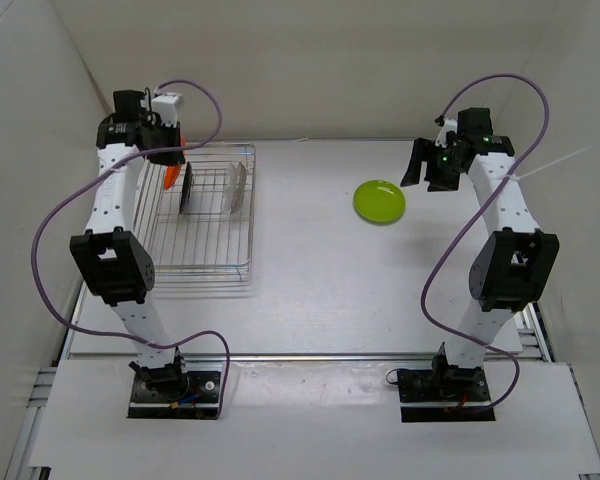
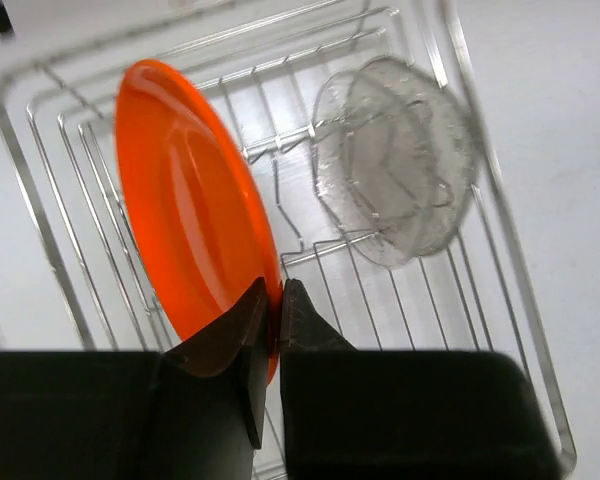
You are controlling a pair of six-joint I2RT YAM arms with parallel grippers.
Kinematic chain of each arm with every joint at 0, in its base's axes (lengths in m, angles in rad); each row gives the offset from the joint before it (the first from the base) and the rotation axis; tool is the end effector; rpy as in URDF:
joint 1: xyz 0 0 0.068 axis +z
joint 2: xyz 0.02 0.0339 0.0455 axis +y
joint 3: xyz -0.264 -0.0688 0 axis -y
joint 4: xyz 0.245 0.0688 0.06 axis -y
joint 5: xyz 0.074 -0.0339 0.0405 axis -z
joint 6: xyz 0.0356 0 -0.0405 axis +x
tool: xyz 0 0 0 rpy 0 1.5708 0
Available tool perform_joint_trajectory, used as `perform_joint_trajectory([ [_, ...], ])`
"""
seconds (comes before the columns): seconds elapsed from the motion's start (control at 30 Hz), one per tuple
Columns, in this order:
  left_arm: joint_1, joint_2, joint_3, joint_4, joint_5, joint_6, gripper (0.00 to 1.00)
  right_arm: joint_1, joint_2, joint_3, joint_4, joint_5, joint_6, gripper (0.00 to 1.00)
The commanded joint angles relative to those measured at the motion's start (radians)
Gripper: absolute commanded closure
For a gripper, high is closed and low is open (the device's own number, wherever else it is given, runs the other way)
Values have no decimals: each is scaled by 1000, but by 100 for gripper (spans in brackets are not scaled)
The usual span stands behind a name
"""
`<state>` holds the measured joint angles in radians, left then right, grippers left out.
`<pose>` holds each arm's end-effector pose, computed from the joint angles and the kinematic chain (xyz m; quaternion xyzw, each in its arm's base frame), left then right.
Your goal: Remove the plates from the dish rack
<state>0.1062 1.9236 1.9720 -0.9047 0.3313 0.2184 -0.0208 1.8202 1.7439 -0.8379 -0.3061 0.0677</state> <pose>0.4224 0.0334 0.3517 0.1094 0.9194 -0.0967 0.3653 0.4001 0.0024 0.3250 -0.0077 0.9368 0.1517 0.3152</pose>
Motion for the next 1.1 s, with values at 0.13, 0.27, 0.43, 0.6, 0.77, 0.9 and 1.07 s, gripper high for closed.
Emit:
perform_joint_trajectory([
  [0.13,-271,-317,13,-70,-252,311,89,4,-61,161,-104,-45,-29,18],
  [0.27,-607,-426,-340,164,-759,516,89,13,-122,235,-138,-154,-40,17],
  [0.43,-898,-497,-610,410,-1044,792,89,68,-177,244,-116,-237,-51,17],
  [0.6,-1089,-471,-668,560,-1140,990,89,202,-217,206,-92,-243,-85,17],
  [0.77,-1269,-399,-598,560,-1172,1000,89,300,-217,192,-82,-211,-85,17],
  [0.9,-1333,-359,-539,533,-1172,955,89,323,-206,183,-73,-211,-85,20],
  [1.07,-1372,-339,-516,556,-1183,966,89,323,-197,149,-73,-211,-85,26],
])
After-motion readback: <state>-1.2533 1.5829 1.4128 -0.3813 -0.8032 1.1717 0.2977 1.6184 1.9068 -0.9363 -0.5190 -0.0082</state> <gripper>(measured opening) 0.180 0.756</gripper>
